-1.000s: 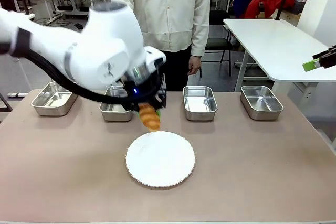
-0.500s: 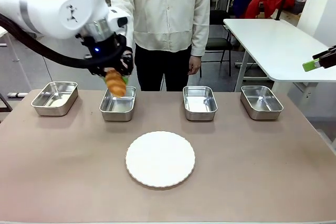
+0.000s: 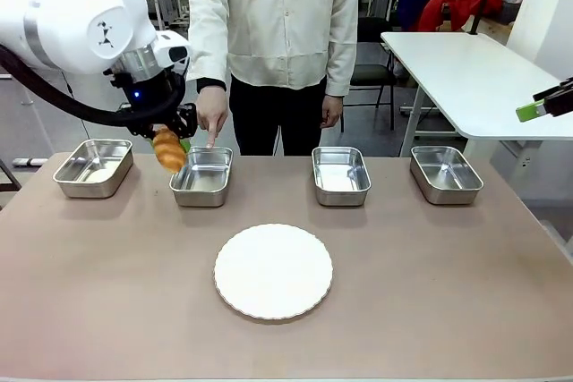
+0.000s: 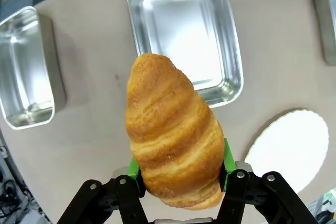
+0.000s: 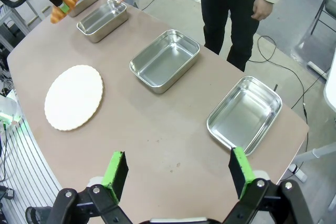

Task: Place the bread in the container.
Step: Place the Butter Roll into the Airtight Container indicated by the human.

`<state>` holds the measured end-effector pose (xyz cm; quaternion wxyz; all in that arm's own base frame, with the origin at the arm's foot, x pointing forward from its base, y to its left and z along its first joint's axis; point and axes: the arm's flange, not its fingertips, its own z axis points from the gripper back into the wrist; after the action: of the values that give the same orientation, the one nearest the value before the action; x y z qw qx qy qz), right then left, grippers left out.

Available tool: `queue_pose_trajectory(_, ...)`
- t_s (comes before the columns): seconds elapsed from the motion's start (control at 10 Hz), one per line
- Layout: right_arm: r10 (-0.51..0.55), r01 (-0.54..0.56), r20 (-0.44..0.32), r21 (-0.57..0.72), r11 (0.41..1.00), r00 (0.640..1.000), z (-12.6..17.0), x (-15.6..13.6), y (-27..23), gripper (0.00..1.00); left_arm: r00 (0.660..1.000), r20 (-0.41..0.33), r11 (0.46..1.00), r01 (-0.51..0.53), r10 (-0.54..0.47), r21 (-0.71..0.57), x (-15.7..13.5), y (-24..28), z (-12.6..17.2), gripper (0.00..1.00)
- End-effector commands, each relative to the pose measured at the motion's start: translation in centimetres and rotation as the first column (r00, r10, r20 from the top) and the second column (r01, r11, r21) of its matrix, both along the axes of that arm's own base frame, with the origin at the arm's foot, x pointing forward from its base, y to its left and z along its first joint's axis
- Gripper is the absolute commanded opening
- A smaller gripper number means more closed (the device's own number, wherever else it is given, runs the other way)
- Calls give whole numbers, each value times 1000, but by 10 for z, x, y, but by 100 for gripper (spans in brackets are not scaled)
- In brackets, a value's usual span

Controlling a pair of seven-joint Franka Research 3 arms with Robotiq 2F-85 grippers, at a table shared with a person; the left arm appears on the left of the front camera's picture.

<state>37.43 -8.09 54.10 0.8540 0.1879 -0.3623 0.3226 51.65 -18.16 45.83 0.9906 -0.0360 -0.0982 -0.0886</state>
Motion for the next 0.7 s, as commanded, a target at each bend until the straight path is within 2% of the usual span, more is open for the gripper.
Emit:
queue_pose_trajectory(0.0,16,-17,16,20,1000,1000,-1,0,0,100,1000,6,999,29,-29,-29,20,3,-8,61)
queue_pose_trajectory(0.1,16,-17,16,20,1000,1000,-1,0,0,100,1000,18,1000,-25,25,-15,20,-3,0,61)
queue_pose_trajectory(0.3,16,-17,16,20,1000,1000,-1,0,0,100,1000,-7,1000,9,-9,-1,9,0,-11,61)
queue_pose_trajectory(0.5,16,-17,16,20,1000,1000,-1,0,0,100,1000,-5,1000,7,-7,-13,31,-8,-19,61)
queue_pose_trajectory(0.6,16,-17,16,20,1000,1000,-1,0,0,100,999,-34,1000,-17,16,-24,48,-7,-25,61)
